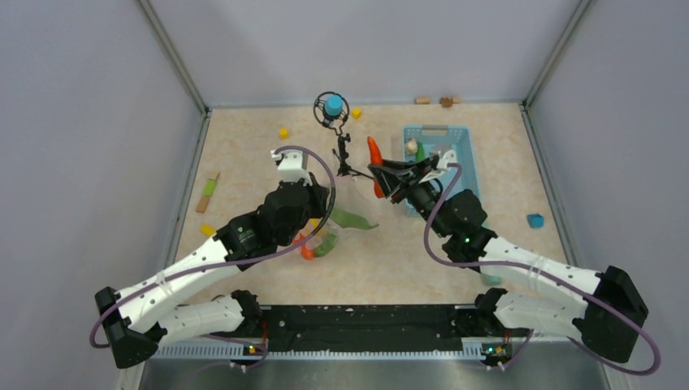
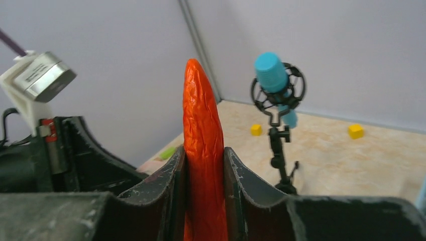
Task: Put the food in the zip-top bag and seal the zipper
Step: Place the fake vegetable in the zipper food storage bag, then pick up the fake vegetable from the bin.
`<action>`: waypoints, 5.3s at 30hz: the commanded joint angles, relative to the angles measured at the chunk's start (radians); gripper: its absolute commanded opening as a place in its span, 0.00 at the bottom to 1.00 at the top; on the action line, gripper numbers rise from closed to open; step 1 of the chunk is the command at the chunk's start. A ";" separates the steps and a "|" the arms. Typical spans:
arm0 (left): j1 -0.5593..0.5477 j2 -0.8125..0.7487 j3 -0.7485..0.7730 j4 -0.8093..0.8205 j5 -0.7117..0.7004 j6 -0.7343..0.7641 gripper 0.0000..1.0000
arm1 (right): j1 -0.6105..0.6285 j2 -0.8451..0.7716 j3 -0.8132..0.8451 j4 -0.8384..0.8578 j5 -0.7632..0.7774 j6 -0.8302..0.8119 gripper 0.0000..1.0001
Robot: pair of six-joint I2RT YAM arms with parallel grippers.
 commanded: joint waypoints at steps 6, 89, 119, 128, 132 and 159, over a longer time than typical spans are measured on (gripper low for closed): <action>0.003 0.001 0.034 0.066 0.049 -0.012 0.00 | 0.139 0.179 -0.041 0.292 -0.033 0.073 0.00; 0.006 0.008 0.000 0.161 0.087 0.076 0.00 | 0.178 0.186 0.238 -0.540 0.108 0.185 0.99; 0.028 0.050 0.018 0.105 -0.012 0.104 0.00 | -0.073 -0.014 0.298 -0.700 -0.293 0.124 0.98; 0.044 0.074 0.008 0.092 -0.049 0.102 0.00 | -0.470 0.056 0.311 -0.949 -0.248 0.251 0.96; 0.056 0.064 0.009 0.081 -0.059 0.099 0.00 | -0.606 0.169 0.315 -1.002 -0.189 0.245 0.92; 0.095 0.012 -0.043 0.078 -0.073 0.082 0.00 | -0.642 0.620 0.382 -1.078 -0.327 -0.005 0.62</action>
